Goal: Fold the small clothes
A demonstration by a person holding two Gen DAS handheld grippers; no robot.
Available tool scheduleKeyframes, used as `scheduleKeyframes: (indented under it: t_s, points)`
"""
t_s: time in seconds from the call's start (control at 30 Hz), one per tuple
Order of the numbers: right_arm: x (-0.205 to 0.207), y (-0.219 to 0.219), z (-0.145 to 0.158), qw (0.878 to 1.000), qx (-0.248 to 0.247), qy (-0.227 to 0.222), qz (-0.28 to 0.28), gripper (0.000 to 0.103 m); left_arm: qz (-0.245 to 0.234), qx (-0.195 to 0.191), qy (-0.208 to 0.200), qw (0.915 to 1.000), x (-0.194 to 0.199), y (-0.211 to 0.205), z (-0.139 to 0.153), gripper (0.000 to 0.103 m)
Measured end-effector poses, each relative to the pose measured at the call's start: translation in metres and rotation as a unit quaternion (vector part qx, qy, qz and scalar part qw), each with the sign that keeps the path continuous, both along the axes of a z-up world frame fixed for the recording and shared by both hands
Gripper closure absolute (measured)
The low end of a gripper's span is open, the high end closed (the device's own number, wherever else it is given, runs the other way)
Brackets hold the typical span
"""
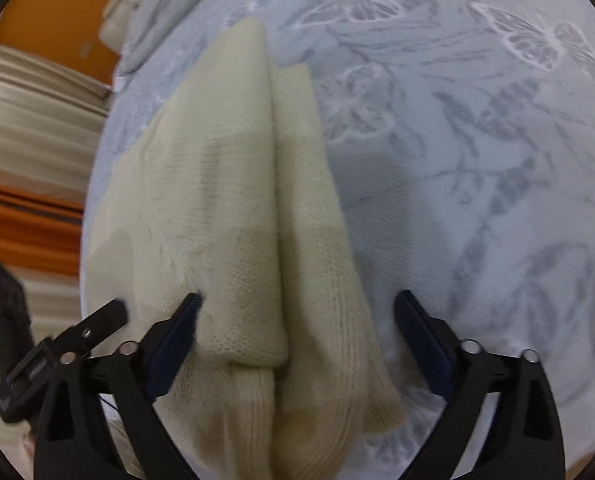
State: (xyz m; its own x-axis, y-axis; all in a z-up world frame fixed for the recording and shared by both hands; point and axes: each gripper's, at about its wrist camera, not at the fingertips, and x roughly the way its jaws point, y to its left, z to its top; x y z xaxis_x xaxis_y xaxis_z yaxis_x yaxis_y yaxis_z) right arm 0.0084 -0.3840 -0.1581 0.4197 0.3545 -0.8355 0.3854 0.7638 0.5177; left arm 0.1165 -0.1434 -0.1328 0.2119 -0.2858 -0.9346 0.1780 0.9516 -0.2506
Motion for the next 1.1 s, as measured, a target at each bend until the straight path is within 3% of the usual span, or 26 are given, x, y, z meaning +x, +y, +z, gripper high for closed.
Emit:
scheduleKeyframes:
  t_s: [0.17,0.2,0.23,0.3,0.37,0.43,0.53,0.87,1.1]
  points:
    - [0.006,0.01,0.001,1.0,-0.016,-0.014,0.009,0.006,0.002,-0.016,0.008,0.9998,0.008,0.0,-0.008,0.005]
    - [0.007,0.01,0.001,1.0,-0.012,-0.017,0.009,0.01,0.001,-0.018,0.011,0.9998,0.009,0.0,-0.009,0.005]
    - [0.007,0.01,0.001,1.0,-0.003,-0.022,0.011,0.035,-0.003,-0.019,0.015,0.9997,0.01,0.0,-0.008,0.005]
    - [0.008,0.015,0.008,0.999,0.04,-0.031,-0.003,0.047,-0.014,-0.019,0.019,0.9995,0.011,-0.001,-0.004,0.012]
    - [0.004,0.014,0.017,0.998,0.04,-0.038,-0.013,0.063,-0.025,-0.018,0.014,0.9994,0.008,-0.001,0.008,0.024]
    - [-0.001,0.017,0.032,0.998,0.045,-0.045,-0.022,0.066,-0.037,-0.018,0.005,0.9991,0.003,0.001,0.024,0.042]
    - [-0.012,0.027,0.052,0.998,0.044,-0.046,-0.021,0.067,-0.05,-0.019,-0.001,0.9985,-0.008,0.006,0.047,0.05]
    - [-0.095,0.074,0.081,0.998,0.06,-0.024,-0.011,0.067,-0.104,0.026,-0.01,0.9942,-0.091,0.031,0.093,0.053]
    - [-0.136,0.101,0.115,0.998,0.032,-0.044,0.011,0.067,-0.104,0.01,-0.021,0.9944,-0.13,0.061,0.117,0.056]
